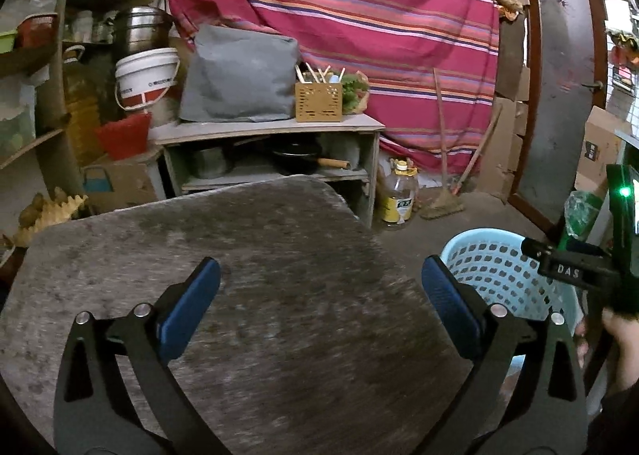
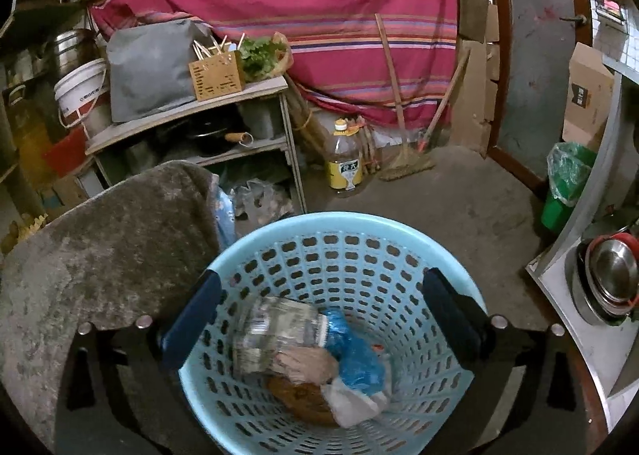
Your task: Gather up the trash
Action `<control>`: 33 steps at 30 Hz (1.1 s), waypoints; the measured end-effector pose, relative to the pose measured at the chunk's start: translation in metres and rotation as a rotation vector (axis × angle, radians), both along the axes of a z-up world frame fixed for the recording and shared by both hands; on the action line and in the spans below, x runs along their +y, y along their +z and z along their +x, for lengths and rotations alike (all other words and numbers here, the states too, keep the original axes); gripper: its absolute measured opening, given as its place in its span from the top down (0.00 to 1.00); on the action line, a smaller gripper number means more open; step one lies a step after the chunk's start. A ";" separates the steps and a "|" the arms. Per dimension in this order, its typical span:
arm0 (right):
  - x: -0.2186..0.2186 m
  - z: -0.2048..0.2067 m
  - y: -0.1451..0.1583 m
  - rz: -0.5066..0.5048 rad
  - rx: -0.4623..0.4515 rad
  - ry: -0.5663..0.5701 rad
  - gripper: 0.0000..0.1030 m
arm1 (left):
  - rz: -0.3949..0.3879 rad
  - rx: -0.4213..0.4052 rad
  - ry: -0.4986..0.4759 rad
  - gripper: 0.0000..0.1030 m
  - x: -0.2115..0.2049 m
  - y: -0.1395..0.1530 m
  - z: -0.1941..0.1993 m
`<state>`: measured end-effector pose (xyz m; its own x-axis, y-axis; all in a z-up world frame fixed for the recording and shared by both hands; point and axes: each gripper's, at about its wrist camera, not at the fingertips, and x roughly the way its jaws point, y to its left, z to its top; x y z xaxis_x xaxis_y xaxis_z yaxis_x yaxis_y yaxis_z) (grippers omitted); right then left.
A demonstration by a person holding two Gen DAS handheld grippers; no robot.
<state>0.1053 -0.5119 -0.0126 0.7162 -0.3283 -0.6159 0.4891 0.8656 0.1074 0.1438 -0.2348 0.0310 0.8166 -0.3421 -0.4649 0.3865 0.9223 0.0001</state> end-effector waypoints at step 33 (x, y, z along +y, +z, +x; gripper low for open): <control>0.269 -0.097 0.004 -0.149 -0.175 0.329 0.04 | 0.083 -0.122 0.327 0.05 0.227 -0.035 -0.125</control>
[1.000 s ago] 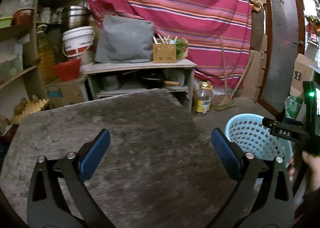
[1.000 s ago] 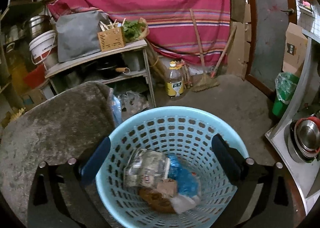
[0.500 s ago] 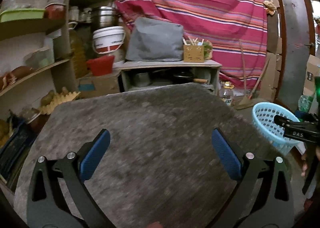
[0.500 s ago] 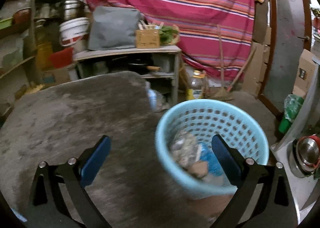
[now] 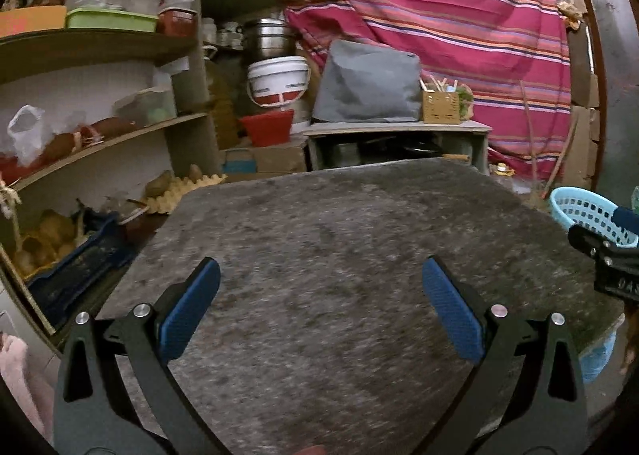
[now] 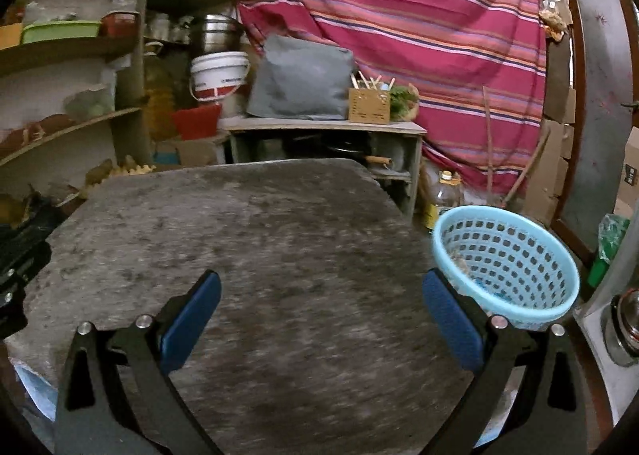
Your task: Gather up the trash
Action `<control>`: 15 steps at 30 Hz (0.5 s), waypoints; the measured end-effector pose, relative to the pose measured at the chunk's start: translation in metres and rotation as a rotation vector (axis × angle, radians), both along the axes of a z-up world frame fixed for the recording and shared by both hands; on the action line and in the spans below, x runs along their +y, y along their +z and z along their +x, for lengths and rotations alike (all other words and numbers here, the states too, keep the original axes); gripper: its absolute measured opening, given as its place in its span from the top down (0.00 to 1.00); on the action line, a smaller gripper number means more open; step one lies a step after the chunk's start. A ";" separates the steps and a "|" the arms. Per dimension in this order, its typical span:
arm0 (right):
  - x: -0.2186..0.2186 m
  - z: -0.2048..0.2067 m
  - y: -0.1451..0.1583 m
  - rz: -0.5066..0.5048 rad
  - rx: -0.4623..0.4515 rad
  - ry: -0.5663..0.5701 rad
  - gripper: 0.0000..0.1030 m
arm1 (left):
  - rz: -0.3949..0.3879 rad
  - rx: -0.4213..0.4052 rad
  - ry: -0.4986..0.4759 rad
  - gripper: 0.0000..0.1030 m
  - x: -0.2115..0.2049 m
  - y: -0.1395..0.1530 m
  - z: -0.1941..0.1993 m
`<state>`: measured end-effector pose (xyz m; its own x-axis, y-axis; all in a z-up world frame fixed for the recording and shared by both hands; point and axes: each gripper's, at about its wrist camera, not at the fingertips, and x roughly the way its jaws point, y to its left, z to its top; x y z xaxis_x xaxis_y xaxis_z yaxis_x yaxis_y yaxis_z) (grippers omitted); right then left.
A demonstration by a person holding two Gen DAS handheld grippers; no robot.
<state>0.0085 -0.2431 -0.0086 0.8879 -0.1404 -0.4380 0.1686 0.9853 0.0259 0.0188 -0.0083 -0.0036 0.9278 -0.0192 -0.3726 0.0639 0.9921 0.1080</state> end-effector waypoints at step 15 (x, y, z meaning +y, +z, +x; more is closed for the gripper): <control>0.027 -0.005 0.003 -0.056 -0.073 0.034 0.04 | -0.013 -0.035 0.002 0.05 0.000 -0.004 -0.002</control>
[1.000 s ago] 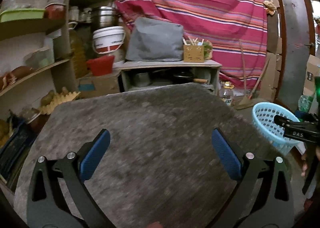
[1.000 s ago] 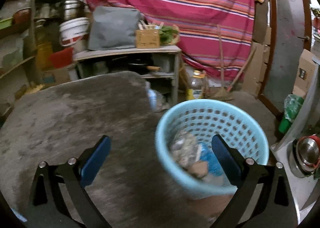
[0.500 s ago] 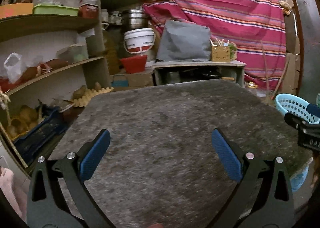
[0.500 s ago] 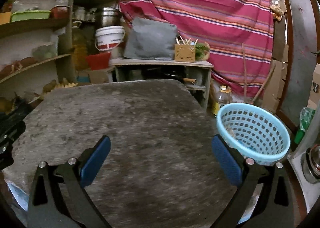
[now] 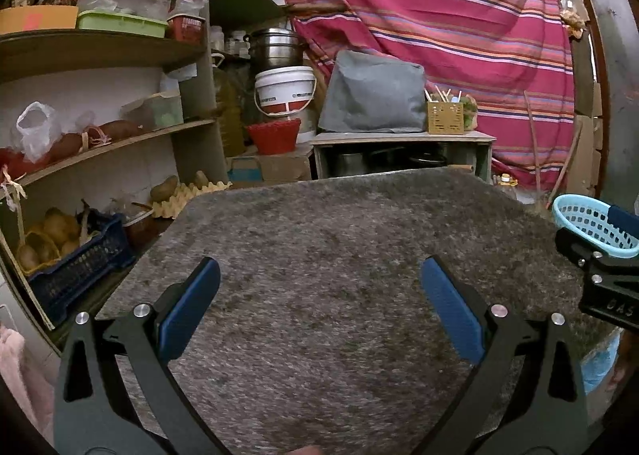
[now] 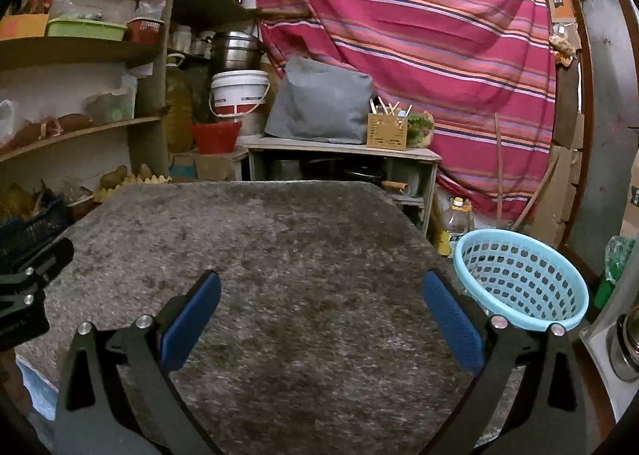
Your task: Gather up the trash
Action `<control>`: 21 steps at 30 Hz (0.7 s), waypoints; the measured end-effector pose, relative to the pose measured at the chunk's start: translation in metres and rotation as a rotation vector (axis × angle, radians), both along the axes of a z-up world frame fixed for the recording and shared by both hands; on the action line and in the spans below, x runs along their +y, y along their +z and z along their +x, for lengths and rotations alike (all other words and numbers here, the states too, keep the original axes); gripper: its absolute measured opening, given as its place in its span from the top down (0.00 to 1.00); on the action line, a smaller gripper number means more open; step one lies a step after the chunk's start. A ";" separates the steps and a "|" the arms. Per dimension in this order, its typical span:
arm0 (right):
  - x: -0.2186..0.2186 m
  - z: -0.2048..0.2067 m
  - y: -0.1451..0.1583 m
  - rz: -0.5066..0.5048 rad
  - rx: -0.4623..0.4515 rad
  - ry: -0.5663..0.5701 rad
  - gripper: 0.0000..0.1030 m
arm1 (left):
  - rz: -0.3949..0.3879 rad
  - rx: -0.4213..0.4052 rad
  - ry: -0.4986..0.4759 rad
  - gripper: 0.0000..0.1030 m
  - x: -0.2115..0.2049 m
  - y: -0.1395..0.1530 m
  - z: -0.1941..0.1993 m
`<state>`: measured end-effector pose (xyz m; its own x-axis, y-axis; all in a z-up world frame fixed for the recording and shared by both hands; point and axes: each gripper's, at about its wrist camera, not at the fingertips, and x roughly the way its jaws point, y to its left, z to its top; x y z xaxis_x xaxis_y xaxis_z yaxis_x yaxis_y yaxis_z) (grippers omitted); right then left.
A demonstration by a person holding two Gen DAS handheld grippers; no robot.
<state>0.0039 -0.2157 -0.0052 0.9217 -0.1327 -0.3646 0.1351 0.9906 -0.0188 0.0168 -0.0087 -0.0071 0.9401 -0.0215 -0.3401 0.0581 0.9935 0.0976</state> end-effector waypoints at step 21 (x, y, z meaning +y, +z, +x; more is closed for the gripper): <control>0.003 0.003 -0.001 -0.006 -0.004 0.007 0.04 | -0.031 -0.028 -0.006 0.05 0.000 -0.002 -0.003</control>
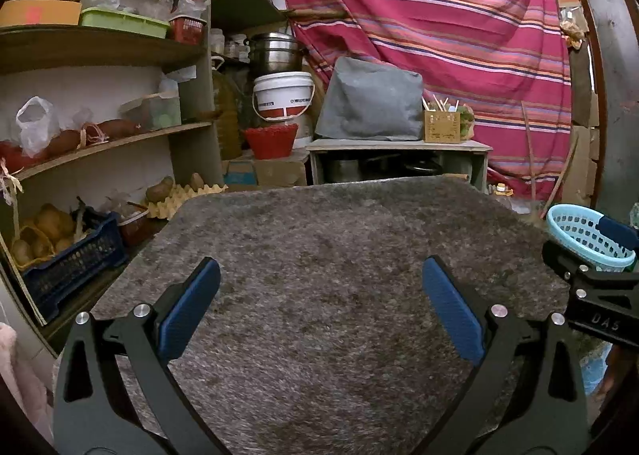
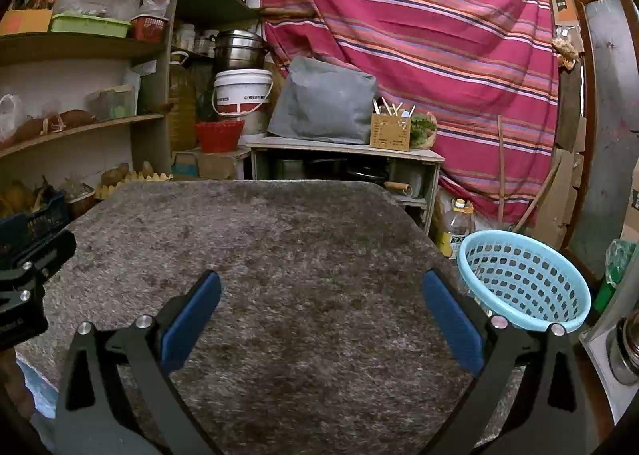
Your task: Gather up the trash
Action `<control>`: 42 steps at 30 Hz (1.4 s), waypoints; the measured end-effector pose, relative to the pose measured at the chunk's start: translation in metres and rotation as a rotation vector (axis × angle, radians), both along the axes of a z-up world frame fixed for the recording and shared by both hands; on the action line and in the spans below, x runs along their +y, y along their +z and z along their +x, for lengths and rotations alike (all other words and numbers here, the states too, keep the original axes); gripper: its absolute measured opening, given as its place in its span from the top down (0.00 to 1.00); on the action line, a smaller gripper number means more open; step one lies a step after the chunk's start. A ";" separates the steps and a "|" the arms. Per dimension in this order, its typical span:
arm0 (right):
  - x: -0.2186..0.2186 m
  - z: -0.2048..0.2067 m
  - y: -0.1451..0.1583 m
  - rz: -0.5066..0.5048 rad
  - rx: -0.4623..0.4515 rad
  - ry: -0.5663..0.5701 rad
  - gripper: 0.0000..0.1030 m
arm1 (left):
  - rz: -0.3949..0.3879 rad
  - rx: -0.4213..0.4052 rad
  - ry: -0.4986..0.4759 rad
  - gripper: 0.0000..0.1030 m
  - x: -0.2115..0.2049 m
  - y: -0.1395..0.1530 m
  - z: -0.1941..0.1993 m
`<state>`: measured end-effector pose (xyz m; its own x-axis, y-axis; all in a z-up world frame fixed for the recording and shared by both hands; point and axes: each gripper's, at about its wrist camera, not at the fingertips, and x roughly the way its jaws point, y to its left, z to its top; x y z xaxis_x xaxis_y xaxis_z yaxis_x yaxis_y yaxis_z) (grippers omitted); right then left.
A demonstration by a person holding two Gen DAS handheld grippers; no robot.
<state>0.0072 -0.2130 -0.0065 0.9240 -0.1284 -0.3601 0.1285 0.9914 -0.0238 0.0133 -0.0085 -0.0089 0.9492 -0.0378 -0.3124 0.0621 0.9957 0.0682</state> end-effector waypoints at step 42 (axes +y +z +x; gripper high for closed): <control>-0.001 -0.004 0.000 -0.015 -0.007 0.007 0.04 | 0.009 0.004 -0.008 0.05 0.000 0.001 -0.001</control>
<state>0.0034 -0.2143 -0.0067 0.9273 -0.1275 -0.3520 0.1219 0.9918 -0.0382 0.0121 -0.0084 -0.0082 0.9476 -0.0425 -0.3165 0.0704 0.9945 0.0771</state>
